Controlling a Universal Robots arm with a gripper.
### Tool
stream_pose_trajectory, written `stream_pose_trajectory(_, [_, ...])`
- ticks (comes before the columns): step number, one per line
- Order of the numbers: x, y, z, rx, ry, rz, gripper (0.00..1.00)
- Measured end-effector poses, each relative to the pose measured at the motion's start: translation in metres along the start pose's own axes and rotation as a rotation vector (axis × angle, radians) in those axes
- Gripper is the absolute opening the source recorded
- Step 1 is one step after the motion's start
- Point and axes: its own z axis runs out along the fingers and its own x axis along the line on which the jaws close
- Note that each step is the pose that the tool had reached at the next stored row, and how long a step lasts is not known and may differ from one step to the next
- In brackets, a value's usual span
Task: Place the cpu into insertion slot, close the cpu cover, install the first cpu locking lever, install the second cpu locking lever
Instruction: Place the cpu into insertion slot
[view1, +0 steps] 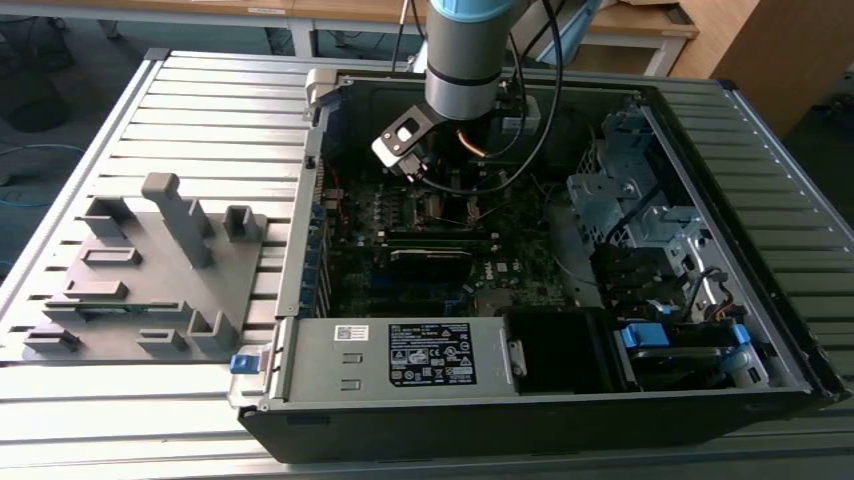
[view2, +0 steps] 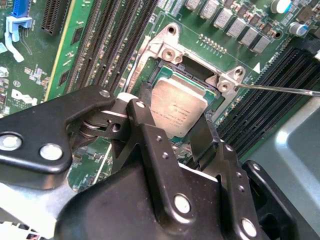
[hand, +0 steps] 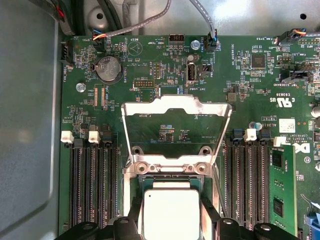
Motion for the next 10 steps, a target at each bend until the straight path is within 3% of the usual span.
stream_pose_trajectory(6, [0.0002,0.0001,0.0005,-0.0006,0.0010,0.000,0.55])
stream_pose_trajectory(7, [0.0001,0.0001,0.0004,-0.0004,0.0006,0.000,0.62])
stream_pose_trajectory(10, [0.0000,0.0000,0.0003,-0.0001,0.0000,0.000,0.62])
